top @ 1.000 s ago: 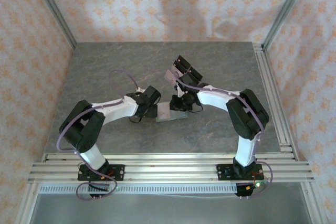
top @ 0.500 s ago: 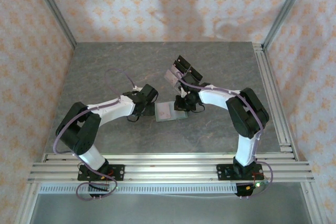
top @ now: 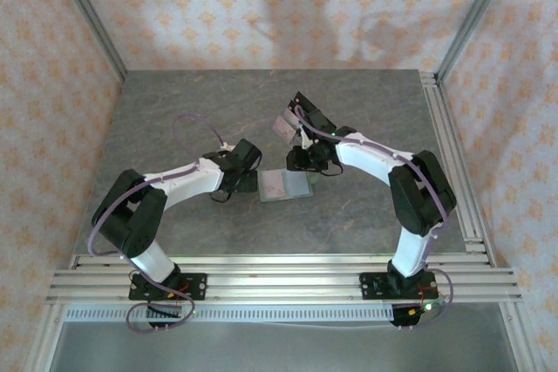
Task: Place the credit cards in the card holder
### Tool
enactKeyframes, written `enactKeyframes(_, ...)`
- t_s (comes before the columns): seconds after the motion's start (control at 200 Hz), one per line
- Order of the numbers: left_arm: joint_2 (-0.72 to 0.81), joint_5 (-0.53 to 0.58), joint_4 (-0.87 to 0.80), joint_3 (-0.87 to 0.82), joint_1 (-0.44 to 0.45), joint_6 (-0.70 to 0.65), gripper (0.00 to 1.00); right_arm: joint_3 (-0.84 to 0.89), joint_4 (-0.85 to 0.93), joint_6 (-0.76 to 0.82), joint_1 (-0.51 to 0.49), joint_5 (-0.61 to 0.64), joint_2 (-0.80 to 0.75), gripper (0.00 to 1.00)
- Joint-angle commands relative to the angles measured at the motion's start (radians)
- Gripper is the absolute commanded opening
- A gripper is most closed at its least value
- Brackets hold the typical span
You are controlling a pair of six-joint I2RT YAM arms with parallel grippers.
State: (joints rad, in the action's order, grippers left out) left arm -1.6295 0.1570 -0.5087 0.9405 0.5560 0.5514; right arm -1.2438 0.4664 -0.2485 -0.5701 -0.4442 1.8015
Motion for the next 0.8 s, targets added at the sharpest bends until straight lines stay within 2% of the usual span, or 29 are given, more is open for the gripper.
enactKeyframes(0.0,0.023,-0.004,-0.001,0.015,-0.005,0.007,1.00,-0.031,0.047,0.051,0.002,0.033,0.038,0.42)
enactKeyframes(0.565,0.015,-0.005,0.006,0.012,-0.005,0.011,1.00,-0.005,0.044,0.076,0.001,0.039,0.141,0.45)
enactKeyframes(0.796,0.008,-0.010,0.008,0.015,-0.004,0.015,1.00,0.021,0.009,0.054,0.001,-0.070,0.157,0.42)
